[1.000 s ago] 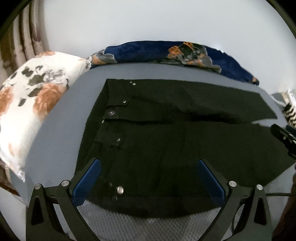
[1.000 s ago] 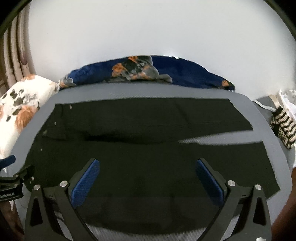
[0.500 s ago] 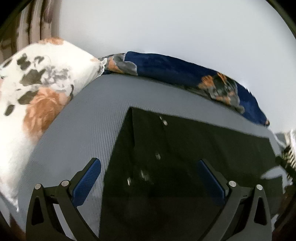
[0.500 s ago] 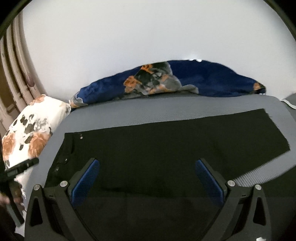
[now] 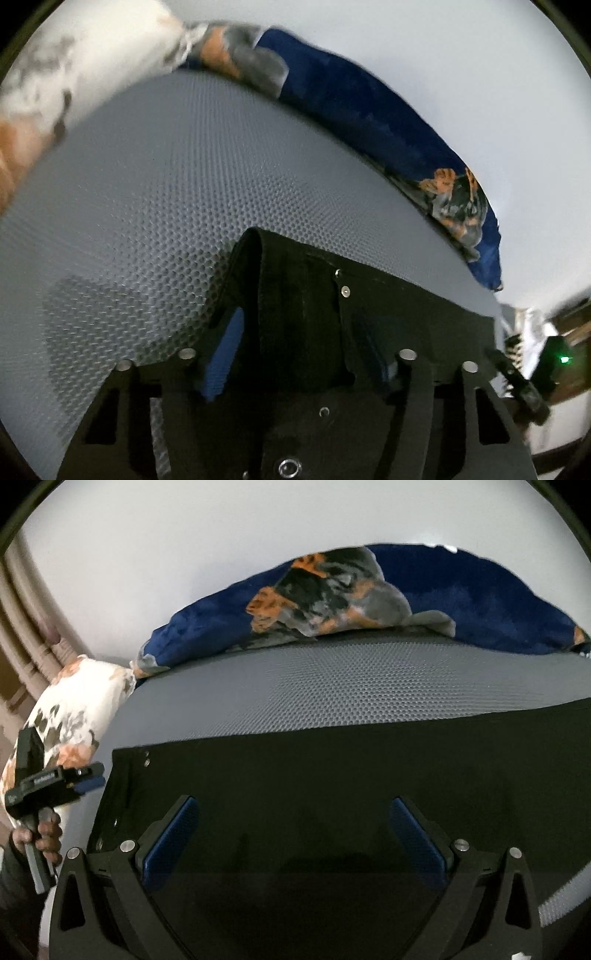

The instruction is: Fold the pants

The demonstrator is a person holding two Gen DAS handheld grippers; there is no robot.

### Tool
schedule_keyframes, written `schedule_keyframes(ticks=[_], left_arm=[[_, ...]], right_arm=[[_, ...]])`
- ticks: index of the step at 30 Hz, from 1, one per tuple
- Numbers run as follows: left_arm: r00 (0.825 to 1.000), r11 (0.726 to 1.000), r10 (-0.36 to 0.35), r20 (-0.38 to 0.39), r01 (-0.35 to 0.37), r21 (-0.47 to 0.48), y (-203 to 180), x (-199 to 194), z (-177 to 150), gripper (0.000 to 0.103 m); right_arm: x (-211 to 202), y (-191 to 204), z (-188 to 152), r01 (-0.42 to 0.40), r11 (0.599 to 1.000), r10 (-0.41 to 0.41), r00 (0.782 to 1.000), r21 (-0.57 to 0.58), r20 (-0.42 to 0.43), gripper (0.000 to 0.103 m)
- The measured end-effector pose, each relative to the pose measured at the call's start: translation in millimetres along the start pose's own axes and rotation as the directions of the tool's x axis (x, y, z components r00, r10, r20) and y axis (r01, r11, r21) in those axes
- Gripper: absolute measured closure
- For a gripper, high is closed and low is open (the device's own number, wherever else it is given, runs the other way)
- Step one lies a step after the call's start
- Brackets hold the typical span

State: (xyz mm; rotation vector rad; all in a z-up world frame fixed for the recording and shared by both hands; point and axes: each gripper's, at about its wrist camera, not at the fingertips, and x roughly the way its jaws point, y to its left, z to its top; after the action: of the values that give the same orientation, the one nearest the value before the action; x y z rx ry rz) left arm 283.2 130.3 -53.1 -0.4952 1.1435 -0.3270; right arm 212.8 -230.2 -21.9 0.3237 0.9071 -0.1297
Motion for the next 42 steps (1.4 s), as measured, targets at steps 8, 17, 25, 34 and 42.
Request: schedule_keyframes(ticks=[8, 17, 25, 34, 42], left_arm=[[0.991, 0.994, -0.107, -0.077, 0.104, -0.042, 11, 15, 8, 0.059], [0.965, 0.970, -0.239, -0.105, 0.233, -0.065, 17, 29, 30, 0.059], [0.949, 0.960, -0.276, -0.150, 0.263, -0.097, 10, 52, 44, 0.059], [0.957, 0.950, -0.290, -0.025, 0.285, -0.124, -1, 13, 31, 0.094], [0.914, 0.908, -0.406, -0.015, 0.406, 0.101, -50, -55, 5, 0.095]], right_arm=[[33, 0, 15, 0.001, 1.000, -0.001, 0.999, -0.005, -0.036, 0.000], [62, 6, 29, -0.012, 0.999, 0.010, 0.999, -0.029, -0.052, 0.000], [77, 9, 37, -0.011, 0.997, 0.005, 0.997, -0.079, -0.079, 0.000], [77, 13, 46, -0.030, 0.961, -0.006, 0.991, -0.273, -0.131, 0.000], [78, 14, 69, -0.175, 0.830, 0.028, 0.961, -0.529, -0.275, 0.000]])
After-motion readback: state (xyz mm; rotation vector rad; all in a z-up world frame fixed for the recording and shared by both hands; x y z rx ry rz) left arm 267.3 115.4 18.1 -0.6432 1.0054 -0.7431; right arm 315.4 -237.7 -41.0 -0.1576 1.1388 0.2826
